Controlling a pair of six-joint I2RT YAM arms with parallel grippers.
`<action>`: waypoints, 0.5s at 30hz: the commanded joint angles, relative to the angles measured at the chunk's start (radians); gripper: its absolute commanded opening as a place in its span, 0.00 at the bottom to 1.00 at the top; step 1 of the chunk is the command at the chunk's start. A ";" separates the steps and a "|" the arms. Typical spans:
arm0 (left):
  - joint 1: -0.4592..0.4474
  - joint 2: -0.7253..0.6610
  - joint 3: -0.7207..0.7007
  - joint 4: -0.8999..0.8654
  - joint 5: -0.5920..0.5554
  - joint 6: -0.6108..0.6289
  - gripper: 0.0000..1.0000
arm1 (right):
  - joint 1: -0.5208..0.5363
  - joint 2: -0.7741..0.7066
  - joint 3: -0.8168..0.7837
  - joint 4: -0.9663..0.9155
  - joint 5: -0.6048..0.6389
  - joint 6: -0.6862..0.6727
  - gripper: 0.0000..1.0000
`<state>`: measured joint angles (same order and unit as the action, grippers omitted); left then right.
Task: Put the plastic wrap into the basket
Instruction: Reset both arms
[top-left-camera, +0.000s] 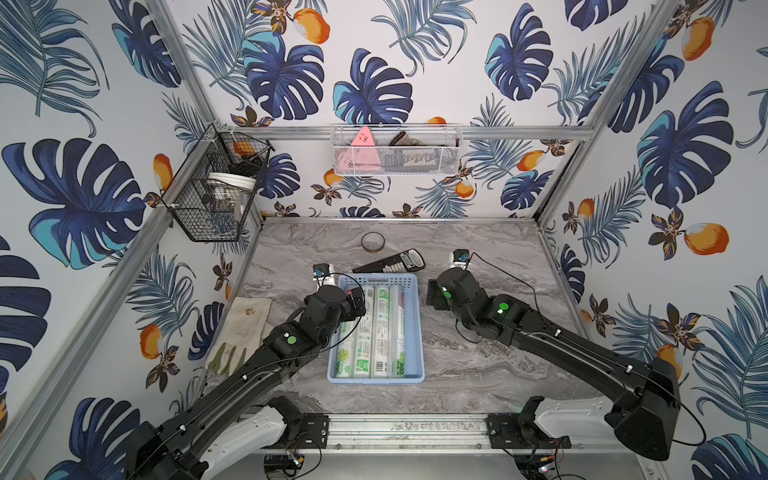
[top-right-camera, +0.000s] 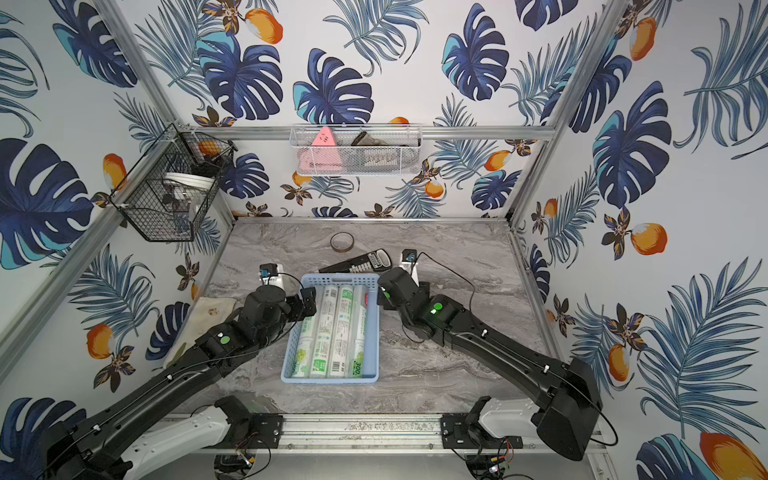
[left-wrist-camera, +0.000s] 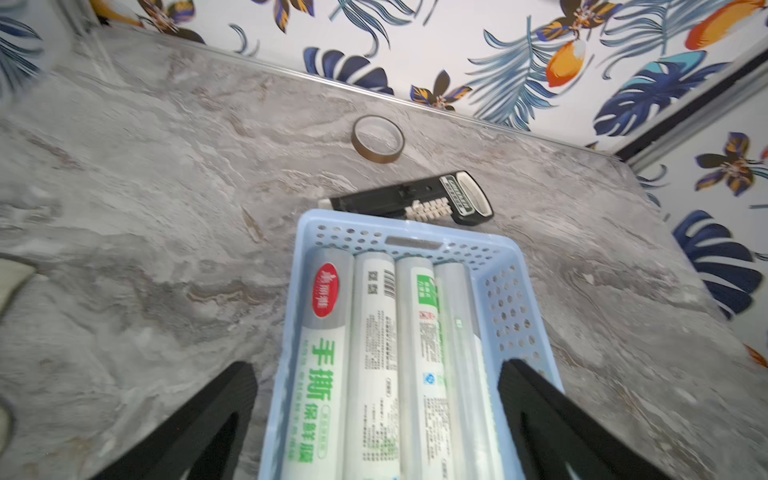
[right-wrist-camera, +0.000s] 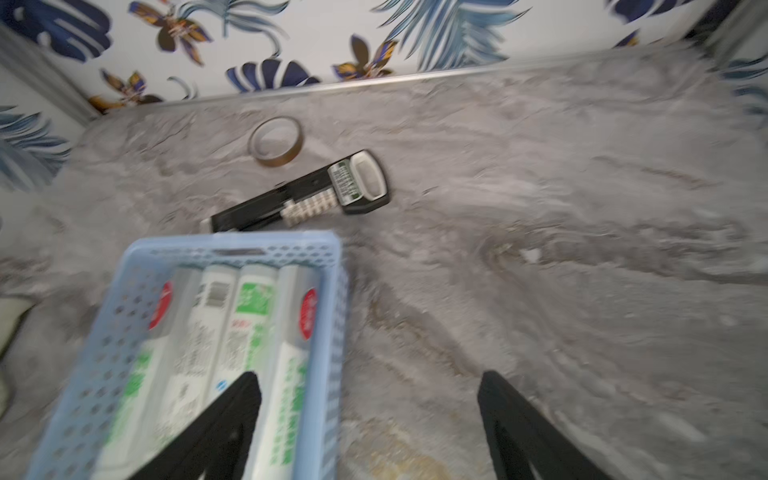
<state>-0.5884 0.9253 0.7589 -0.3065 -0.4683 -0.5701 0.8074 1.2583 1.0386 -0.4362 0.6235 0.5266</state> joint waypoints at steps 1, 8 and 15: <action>0.003 -0.006 0.003 0.043 -0.199 0.092 0.99 | -0.120 -0.059 -0.077 0.117 0.163 -0.098 0.89; 0.044 0.081 -0.050 0.240 -0.438 0.287 0.99 | -0.392 -0.091 -0.335 0.489 0.030 -0.328 0.94; 0.265 0.197 -0.248 0.677 -0.335 0.483 0.99 | -0.536 0.037 -0.453 0.745 -0.063 -0.451 0.96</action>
<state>-0.3744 1.0958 0.5644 0.1040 -0.8402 -0.2073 0.3050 1.2766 0.6182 0.1139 0.6239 0.1513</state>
